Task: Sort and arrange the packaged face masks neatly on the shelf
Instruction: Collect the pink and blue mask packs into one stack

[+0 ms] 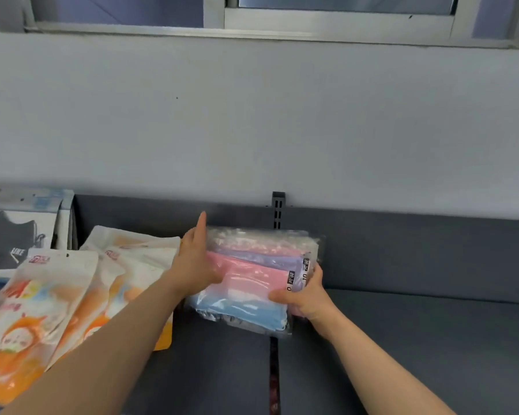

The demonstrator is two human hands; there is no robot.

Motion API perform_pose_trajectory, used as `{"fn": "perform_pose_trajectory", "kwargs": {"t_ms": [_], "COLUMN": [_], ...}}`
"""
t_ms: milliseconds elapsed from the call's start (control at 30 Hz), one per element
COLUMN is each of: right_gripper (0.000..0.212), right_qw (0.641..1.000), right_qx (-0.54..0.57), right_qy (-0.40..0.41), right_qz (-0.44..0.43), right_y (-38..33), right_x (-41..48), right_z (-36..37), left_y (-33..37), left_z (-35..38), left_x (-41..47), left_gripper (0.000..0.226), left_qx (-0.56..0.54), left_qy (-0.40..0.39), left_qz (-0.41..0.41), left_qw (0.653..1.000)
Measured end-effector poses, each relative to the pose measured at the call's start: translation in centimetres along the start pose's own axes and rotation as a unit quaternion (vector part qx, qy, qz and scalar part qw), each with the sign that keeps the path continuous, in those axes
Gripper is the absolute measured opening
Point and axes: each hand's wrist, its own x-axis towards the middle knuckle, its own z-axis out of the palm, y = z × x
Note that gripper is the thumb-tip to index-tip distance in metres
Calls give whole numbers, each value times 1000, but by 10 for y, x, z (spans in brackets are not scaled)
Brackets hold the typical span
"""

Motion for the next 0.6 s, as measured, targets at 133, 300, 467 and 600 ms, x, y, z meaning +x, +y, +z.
{"fn": "perform_pose_trajectory", "kwargs": {"t_ms": [133, 300, 467, 600], "right_gripper": [157, 162, 161, 147], "right_qw": [996, 988, 988, 983], "right_qx": [-79, -142, -130, -148], "right_qy": [34, 58, 81, 94], "right_qz": [0, -6, -33, -51], "right_y": [-4, -10, -16, -20], "right_x": [-7, -16, -34, -51], "right_z": [31, 45, 33, 32], "left_y": [-4, -6, 0, 6], "left_z": [4, 11, 8, 0], "left_x": [2, -5, -25, -56], "left_gripper": [112, 95, 85, 71], "left_qx": [73, 32, -70, -106], "left_qy": [8, -25, -58, -54], "left_qz": [82, 124, 122, 113], "left_qw": [994, 991, 988, 986]}}
